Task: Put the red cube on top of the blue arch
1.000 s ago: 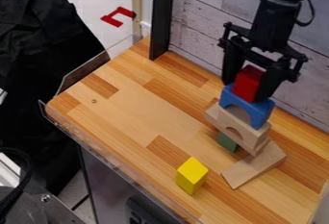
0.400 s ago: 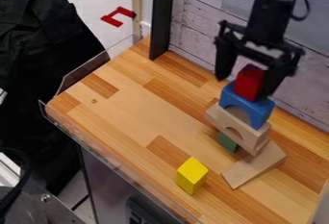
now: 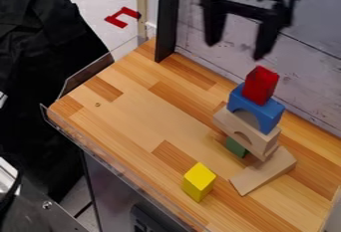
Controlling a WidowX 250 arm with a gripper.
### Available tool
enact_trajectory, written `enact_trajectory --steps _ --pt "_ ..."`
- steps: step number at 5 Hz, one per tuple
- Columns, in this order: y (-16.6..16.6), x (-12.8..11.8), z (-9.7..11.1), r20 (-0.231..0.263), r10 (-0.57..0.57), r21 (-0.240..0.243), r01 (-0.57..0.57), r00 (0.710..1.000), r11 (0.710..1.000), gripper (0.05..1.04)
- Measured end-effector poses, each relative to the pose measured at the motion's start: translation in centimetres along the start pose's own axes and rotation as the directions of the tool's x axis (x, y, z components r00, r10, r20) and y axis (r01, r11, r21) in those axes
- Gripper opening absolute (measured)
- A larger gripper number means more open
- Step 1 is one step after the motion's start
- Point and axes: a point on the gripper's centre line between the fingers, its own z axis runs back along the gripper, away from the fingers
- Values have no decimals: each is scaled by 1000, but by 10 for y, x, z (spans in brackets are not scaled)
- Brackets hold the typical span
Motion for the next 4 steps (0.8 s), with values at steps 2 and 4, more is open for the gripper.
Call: enact_trajectory --steps 2,4 --pt "52 -21 -20 -56 48 50 -45 997 998 1001" --pt "60 -49 -46 -62 1 128 7 998 992 1001"
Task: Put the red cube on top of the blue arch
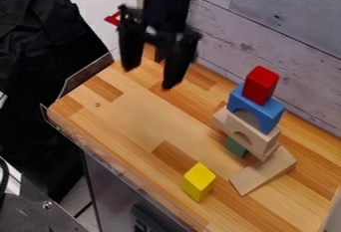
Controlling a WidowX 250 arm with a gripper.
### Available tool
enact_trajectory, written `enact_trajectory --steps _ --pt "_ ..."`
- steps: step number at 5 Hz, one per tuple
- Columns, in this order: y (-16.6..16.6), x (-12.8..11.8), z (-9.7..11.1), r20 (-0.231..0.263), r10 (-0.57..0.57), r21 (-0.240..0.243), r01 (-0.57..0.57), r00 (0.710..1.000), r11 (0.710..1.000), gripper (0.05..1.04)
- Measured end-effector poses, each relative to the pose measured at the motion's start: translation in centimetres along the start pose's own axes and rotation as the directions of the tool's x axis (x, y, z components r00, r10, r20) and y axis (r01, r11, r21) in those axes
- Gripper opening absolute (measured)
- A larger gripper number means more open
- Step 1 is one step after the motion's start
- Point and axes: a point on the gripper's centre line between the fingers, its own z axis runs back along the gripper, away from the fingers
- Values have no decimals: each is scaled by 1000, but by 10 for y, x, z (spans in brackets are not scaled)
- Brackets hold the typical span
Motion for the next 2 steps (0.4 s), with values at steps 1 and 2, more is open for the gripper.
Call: enact_trajectory --steps 1,2 --pt "-20 -6 -13 -17 -45 -15 45 999 999 1001" --pt "-25 -8 -19 -17 -37 -31 37 999 999 1001"
